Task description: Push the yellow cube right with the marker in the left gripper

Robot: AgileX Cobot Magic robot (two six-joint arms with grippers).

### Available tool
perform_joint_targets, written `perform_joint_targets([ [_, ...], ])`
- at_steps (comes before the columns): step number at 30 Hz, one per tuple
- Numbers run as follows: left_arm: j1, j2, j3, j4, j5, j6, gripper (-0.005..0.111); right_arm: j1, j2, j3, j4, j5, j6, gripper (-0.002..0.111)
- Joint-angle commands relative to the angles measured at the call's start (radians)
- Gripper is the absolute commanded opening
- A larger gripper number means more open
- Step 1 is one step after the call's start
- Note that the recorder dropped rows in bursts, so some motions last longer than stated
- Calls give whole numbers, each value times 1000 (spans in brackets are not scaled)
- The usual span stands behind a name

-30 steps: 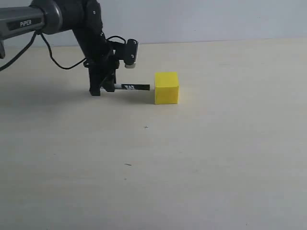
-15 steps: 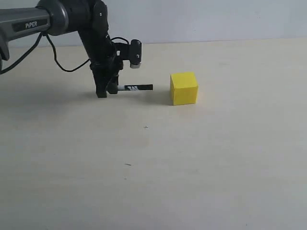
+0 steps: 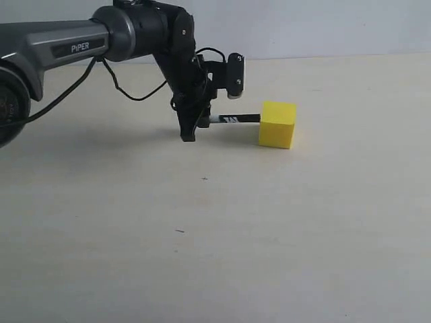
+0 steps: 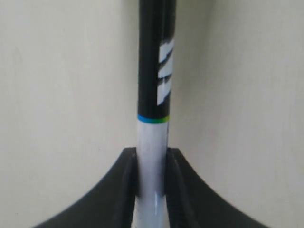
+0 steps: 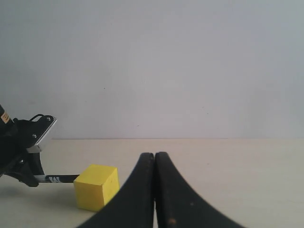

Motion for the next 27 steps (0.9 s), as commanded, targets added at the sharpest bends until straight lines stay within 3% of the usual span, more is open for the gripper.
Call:
perform_joint_targets([
  [1, 8, -1, -6, -3, -11, -22, 0, -5, -7, 5, -1, -2, -3, 0],
  [13, 56, -1, -6, 71, 56, -81, 0, -5, -7, 5, -1, -2, -3, 0],
  [27, -75, -1, -6, 114, -52, -79, 0, -5, -7, 5, -1, -2, -3, 0],
])
